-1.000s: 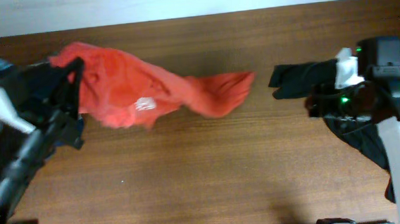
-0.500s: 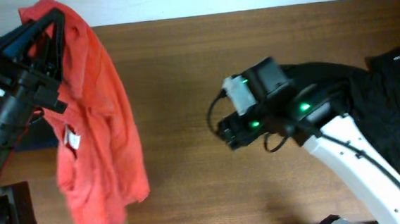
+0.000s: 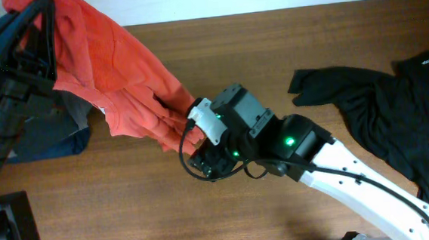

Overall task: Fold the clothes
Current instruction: 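Lift the red t-shirt high with the left gripper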

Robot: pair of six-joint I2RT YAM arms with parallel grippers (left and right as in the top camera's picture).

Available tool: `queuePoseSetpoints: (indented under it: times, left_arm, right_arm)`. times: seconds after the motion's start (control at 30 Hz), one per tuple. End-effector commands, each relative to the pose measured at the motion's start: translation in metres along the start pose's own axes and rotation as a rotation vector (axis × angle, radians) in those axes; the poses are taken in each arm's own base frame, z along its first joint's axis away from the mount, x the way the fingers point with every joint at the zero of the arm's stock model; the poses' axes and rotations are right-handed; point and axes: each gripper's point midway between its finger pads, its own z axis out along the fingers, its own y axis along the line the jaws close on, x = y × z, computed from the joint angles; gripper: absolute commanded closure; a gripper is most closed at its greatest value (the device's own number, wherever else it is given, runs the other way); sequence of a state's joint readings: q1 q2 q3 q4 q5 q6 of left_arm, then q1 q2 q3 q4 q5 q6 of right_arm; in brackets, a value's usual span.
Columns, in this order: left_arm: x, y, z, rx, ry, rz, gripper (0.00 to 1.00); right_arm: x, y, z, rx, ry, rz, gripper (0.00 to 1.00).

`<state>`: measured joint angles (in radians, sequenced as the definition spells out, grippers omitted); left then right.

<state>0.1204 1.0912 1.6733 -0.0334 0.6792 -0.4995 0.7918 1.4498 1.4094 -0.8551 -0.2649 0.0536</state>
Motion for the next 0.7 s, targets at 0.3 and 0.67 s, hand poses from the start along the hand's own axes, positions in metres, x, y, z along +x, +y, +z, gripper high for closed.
queuePoseSetpoints:
  times: [0.3, 0.67]
  left_arm:
    - [-0.035, -0.023, -0.007, 0.045, -0.099, 0.031, 1.0]
    - [-0.045, -0.007, -0.007, -0.041, -0.154, 0.026, 1.0]
  right_arm:
    - [0.005, 0.006, 0.049, -0.018, 0.065, 0.01, 0.34]
    - [0.022, 0.042, 0.064, -0.028, 0.125, 0.042, 0.36]
